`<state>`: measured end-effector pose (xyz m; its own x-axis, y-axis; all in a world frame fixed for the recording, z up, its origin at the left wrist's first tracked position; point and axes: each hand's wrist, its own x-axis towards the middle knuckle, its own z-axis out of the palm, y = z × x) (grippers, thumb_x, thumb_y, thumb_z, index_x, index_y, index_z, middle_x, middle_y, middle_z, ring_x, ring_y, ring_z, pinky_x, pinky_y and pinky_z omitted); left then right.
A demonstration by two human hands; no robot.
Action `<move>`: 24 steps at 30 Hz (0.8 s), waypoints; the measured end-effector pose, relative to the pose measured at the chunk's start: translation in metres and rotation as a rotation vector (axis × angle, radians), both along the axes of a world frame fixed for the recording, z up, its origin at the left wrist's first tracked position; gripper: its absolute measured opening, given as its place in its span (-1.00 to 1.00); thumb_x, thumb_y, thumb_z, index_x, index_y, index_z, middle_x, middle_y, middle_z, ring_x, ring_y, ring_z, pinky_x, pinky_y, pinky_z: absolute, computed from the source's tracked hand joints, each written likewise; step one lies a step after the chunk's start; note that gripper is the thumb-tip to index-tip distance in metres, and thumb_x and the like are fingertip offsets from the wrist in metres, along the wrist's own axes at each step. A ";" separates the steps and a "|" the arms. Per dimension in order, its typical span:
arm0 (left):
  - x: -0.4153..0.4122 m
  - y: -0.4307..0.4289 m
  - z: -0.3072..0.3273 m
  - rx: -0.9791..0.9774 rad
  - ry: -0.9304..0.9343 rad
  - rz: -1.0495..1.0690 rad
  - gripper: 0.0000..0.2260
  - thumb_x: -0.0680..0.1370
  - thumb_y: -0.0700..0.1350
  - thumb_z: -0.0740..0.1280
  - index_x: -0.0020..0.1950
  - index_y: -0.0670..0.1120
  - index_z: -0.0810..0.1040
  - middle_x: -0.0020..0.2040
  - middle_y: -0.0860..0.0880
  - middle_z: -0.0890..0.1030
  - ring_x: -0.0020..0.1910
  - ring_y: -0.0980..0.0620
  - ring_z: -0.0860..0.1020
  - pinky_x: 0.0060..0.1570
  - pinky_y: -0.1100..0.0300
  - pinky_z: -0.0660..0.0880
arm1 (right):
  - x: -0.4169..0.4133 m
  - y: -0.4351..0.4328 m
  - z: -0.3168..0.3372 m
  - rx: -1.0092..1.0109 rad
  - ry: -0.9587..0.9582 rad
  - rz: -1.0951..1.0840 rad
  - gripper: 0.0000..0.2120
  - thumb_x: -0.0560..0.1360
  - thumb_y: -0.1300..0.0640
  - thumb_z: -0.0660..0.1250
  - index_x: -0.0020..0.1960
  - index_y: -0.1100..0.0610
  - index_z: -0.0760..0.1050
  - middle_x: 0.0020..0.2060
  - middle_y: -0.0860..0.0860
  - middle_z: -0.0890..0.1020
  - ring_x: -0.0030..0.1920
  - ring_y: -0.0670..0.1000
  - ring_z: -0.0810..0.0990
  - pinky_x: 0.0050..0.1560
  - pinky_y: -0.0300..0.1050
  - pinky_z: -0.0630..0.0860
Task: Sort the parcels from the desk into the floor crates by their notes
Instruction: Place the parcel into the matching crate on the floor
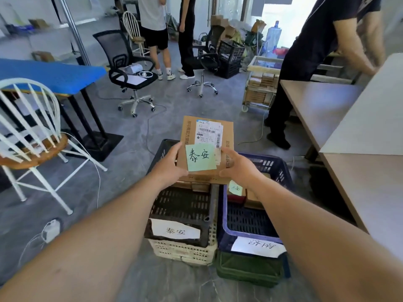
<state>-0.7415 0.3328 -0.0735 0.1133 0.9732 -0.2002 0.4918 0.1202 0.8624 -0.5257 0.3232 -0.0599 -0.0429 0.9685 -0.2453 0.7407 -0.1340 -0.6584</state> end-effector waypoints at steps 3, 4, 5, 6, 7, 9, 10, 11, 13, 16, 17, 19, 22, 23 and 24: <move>-0.026 0.022 -0.006 0.002 0.013 -0.009 -0.16 0.48 -0.34 0.39 0.57 0.16 0.03 0.47 -0.03 0.36 0.40 -0.03 0.37 0.16 0.13 0.42 | -0.024 0.020 -0.007 -0.003 0.014 -0.010 -0.25 0.53 0.21 0.37 0.54 -0.19 0.07 0.37 0.09 0.42 -0.04 0.04 0.58 -0.37 -0.22 0.48; -0.033 0.029 -0.008 0.001 0.012 -0.011 -0.16 0.48 -0.35 0.39 0.57 0.14 0.03 0.48 -0.04 0.35 0.41 -0.03 0.36 0.16 0.14 0.42 | -0.031 0.025 -0.010 -0.005 0.020 -0.017 -0.25 0.53 0.20 0.37 0.54 -0.20 0.06 0.39 0.09 0.41 0.02 0.06 0.58 -0.30 -0.20 0.54; -0.039 0.035 -0.011 0.000 0.013 -0.014 -0.16 0.48 -0.35 0.39 0.58 0.14 0.02 0.49 -0.05 0.34 0.41 -0.03 0.35 0.16 0.14 0.42 | -0.038 0.031 -0.012 -0.007 0.028 -0.025 -0.24 0.52 0.19 0.38 0.54 -0.20 0.06 0.40 0.08 0.39 0.08 0.07 0.57 -0.20 -0.15 0.59; -0.045 0.041 -0.014 -0.005 0.019 -0.016 -0.16 0.48 -0.35 0.39 0.58 0.13 0.02 0.49 -0.04 0.34 0.42 -0.03 0.35 0.15 0.15 0.41 | -0.044 0.036 -0.016 -0.010 0.026 -0.029 -0.23 0.52 0.19 0.38 0.54 -0.21 0.05 0.41 0.09 0.38 0.13 0.09 0.56 -0.09 -0.09 0.62; -0.050 0.045 -0.017 -0.012 0.022 -0.018 -0.16 0.48 -0.34 0.39 0.58 0.13 0.02 0.49 -0.04 0.34 0.42 -0.03 0.35 0.15 0.16 0.41 | -0.049 0.041 -0.020 -0.016 0.011 -0.026 -0.23 0.52 0.18 0.39 0.54 -0.22 0.05 0.41 0.10 0.36 0.16 0.10 0.55 -0.01 -0.03 0.63; -0.057 0.052 -0.027 -0.030 0.030 -0.019 -0.16 0.49 -0.33 0.40 0.58 0.13 0.01 0.49 -0.03 0.34 0.42 -0.02 0.35 0.19 0.13 0.40 | -0.056 0.050 -0.030 -0.042 -0.019 -0.015 -0.22 0.52 0.14 0.39 0.53 -0.25 0.02 0.40 0.12 0.35 0.18 0.12 0.54 0.06 0.04 0.61; -0.059 0.055 -0.032 -0.042 0.037 -0.019 -0.16 0.49 -0.32 0.40 0.58 0.14 0.00 0.49 -0.03 0.34 0.42 -0.03 0.35 0.22 0.10 0.40 | -0.059 0.054 -0.036 -0.054 -0.023 -0.010 -0.22 0.52 0.14 0.39 0.53 -0.26 0.02 0.40 0.13 0.34 0.19 0.12 0.53 0.07 0.04 0.61; -0.062 0.059 -0.038 -0.056 0.045 -0.021 -0.16 0.49 -0.32 0.40 0.58 0.14 0.00 0.48 -0.03 0.35 0.42 -0.03 0.36 0.24 0.08 0.41 | -0.061 0.059 -0.043 -0.061 -0.022 -0.004 -0.22 0.52 0.13 0.39 0.53 -0.26 0.02 0.39 0.12 0.34 0.20 0.12 0.52 0.07 0.04 0.61; -0.065 0.068 -0.049 -0.084 0.061 -0.024 -0.15 0.49 -0.32 0.40 0.57 0.15 0.00 0.48 -0.02 0.36 0.41 -0.02 0.38 0.24 0.09 0.41 | -0.064 0.069 -0.055 -0.070 -0.016 0.010 -0.24 0.52 0.12 0.38 0.53 -0.25 0.02 0.37 0.11 0.36 0.18 0.10 0.52 0.01 -0.03 0.61; -0.071 0.083 -0.066 -0.110 0.091 -0.015 -0.13 0.46 -0.32 0.42 0.57 0.14 0.01 0.47 -0.03 0.37 0.36 -0.01 0.41 0.29 0.02 0.43 | -0.066 0.088 -0.076 -0.074 0.004 0.041 -0.25 0.52 0.11 0.38 0.54 -0.21 0.05 0.36 0.09 0.37 0.01 0.05 0.52 -0.29 -0.23 0.48; -0.072 0.087 -0.070 -0.120 0.103 -0.010 -0.13 0.46 -0.31 0.43 0.57 0.15 0.01 0.47 -0.02 0.37 0.34 -0.01 0.42 0.29 -0.01 0.43 | -0.067 0.094 -0.082 -0.076 0.010 0.051 -0.26 0.52 0.11 0.38 0.54 -0.21 0.05 0.36 0.09 0.37 0.00 0.05 0.52 -0.31 -0.25 0.45; -0.075 0.098 -0.078 -0.141 0.122 -0.001 -0.13 0.45 -0.29 0.44 0.57 0.16 0.02 0.47 -0.01 0.37 0.33 -0.01 0.43 0.30 -0.03 0.43 | -0.069 0.108 -0.092 -0.086 0.031 0.052 -0.25 0.52 0.12 0.38 0.54 -0.22 0.05 0.36 0.10 0.36 0.09 0.06 0.51 -0.18 -0.19 0.53; -0.077 0.120 -0.090 -0.161 0.165 -0.016 -0.15 0.47 -0.27 0.44 0.57 0.16 0.01 0.46 0.02 0.39 0.33 0.00 0.44 0.28 0.02 0.42 | -0.069 0.129 -0.106 -0.103 0.047 0.047 -0.24 0.51 0.11 0.40 0.54 -0.22 0.05 0.35 0.08 0.35 0.21 0.07 0.48 0.08 -0.08 0.55; -0.077 0.128 -0.097 -0.168 0.170 -0.022 -0.16 0.48 -0.26 0.43 0.57 0.17 0.01 0.46 0.03 0.39 0.33 0.00 0.44 0.27 0.04 0.42 | -0.069 0.135 -0.112 -0.113 0.052 0.045 -0.23 0.51 0.11 0.40 0.54 -0.21 0.05 0.35 0.08 0.35 0.22 0.07 0.47 0.11 -0.07 0.54; -0.078 0.133 -0.105 -0.181 0.173 -0.028 -0.16 0.49 -0.25 0.43 0.56 0.17 0.00 0.46 0.04 0.39 0.33 0.01 0.44 0.26 0.05 0.41 | -0.068 0.141 -0.119 -0.124 0.056 0.043 -0.23 0.50 0.12 0.40 0.54 -0.21 0.06 0.34 0.08 0.36 0.22 0.06 0.46 0.13 -0.07 0.53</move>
